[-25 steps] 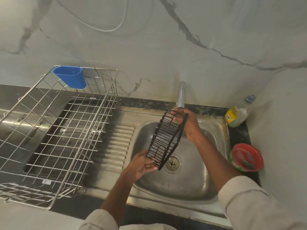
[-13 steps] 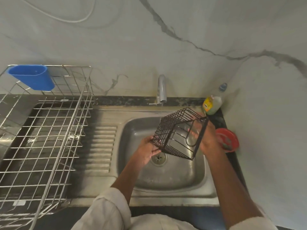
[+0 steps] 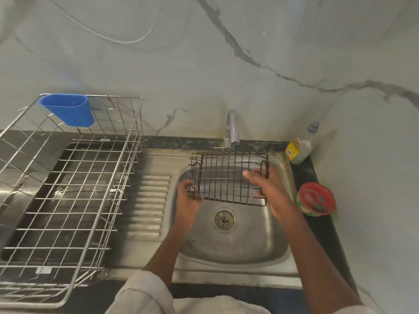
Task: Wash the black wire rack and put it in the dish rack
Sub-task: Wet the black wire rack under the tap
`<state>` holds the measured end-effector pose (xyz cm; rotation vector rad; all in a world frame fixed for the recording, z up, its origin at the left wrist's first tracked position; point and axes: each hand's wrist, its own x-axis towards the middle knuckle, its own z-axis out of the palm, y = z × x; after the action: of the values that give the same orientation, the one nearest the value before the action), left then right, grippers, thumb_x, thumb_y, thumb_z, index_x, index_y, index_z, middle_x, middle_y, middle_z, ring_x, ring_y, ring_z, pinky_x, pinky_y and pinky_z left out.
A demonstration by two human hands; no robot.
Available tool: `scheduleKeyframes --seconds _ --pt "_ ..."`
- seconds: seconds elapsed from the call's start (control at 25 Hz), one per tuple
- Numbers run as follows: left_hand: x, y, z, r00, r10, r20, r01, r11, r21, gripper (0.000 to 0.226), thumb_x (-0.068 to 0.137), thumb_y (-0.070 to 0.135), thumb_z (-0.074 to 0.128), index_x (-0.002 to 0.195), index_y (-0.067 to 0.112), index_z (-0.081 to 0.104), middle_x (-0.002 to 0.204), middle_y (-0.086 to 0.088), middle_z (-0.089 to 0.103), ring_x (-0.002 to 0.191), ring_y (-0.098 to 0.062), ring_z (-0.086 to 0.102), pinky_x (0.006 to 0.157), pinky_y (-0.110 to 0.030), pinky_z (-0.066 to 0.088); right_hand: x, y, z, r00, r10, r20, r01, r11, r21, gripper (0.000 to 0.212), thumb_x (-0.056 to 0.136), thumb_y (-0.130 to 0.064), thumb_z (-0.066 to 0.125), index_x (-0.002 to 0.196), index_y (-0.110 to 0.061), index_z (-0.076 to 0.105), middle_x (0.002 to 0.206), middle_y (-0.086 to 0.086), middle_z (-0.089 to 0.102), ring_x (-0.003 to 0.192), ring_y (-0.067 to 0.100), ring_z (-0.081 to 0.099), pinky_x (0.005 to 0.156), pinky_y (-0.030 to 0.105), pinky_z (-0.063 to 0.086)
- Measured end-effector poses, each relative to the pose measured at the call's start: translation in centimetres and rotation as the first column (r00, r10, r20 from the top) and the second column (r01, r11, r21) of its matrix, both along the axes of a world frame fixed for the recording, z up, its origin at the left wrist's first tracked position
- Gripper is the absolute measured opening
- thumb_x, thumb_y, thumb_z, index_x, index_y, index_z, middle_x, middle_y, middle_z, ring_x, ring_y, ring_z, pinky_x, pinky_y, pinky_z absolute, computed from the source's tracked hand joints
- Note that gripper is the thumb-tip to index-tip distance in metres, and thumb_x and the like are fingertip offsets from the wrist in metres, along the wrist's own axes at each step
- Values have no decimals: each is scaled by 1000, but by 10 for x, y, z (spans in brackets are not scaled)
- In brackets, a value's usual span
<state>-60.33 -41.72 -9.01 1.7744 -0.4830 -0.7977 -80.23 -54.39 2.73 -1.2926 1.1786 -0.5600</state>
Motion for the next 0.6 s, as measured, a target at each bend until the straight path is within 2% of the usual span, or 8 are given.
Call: scheduleKeyframes --seconds 0.12,0.2,0.24,0.32,0.36,0.4,0.52,0.6 --pt "11 21 -4 978 -34 -207 31 999 -15 46 94 -11 63 126 21 55 127 -8 68 115 -25 67 100 -44 55 14 -12 2 984 99 -148 -114 988 -100 87 59 -54 90 134 -42 47 119 -17 66 112 15 66 100 52 54" --pt "14 26 -5 892 17 -451 -37 999 -36 40 96 2 58 135 6 56 134 -19 67 121 -35 65 100 -44 54 23 -12 9 969 186 -160 -208 969 -131 89 65 -42 90 141 -39 43 127 -14 61 118 16 63 103 47 52" --pt "16 27 -6 823 71 -564 -93 996 -11 44 99 7 54 142 -1 53 134 -22 66 122 -37 65 102 -46 53 25 -10 11 960 231 -159 -254 956 -146 91 69 -33 90 145 -36 40 131 -11 59 122 16 60 100 35 53" --pt "16 24 -10 730 142 -669 -122 990 78 51 106 18 46 152 -5 46 145 -26 59 134 -41 58 111 -52 47 19 -3 16 930 287 -231 -333 923 -192 91 75 -18 88 148 -32 37 131 -8 55 118 9 56 74 5 48" --pt "12 22 -7 730 143 -669 -84 989 120 52 109 23 43 154 -3 45 151 -25 55 138 -41 54 113 -52 45 14 1 16 913 291 -286 -359 906 -223 92 74 -16 88 147 -32 36 128 -8 54 114 6 56 62 2 44" --pt "7 20 -3 770 126 -626 -32 987 159 51 111 27 42 154 0 48 154 -22 54 139 -38 53 112 -49 44 9 5 14 896 280 -345 -381 883 -274 94 70 -20 89 147 -32 35 123 -7 54 111 6 57 59 3 43" --pt "-5 3 18 935 85 -344 -13 979 204 32 111 32 48 128 13 68 134 -14 68 118 -28 64 96 -39 52 -3 11 1 823 196 -533 -455 789 -413 100 58 -36 89 144 -29 38 115 -7 53 106 12 58 77 21 49" --pt "-2 -23 31 973 59 -221 -30 991 130 39 106 42 56 129 15 69 134 -12 69 122 -27 63 106 -44 50 -10 11 -10 782 168 -600 -480 776 -409 104 57 -40 88 147 -27 37 125 -6 52 116 14 54 95 36 51"
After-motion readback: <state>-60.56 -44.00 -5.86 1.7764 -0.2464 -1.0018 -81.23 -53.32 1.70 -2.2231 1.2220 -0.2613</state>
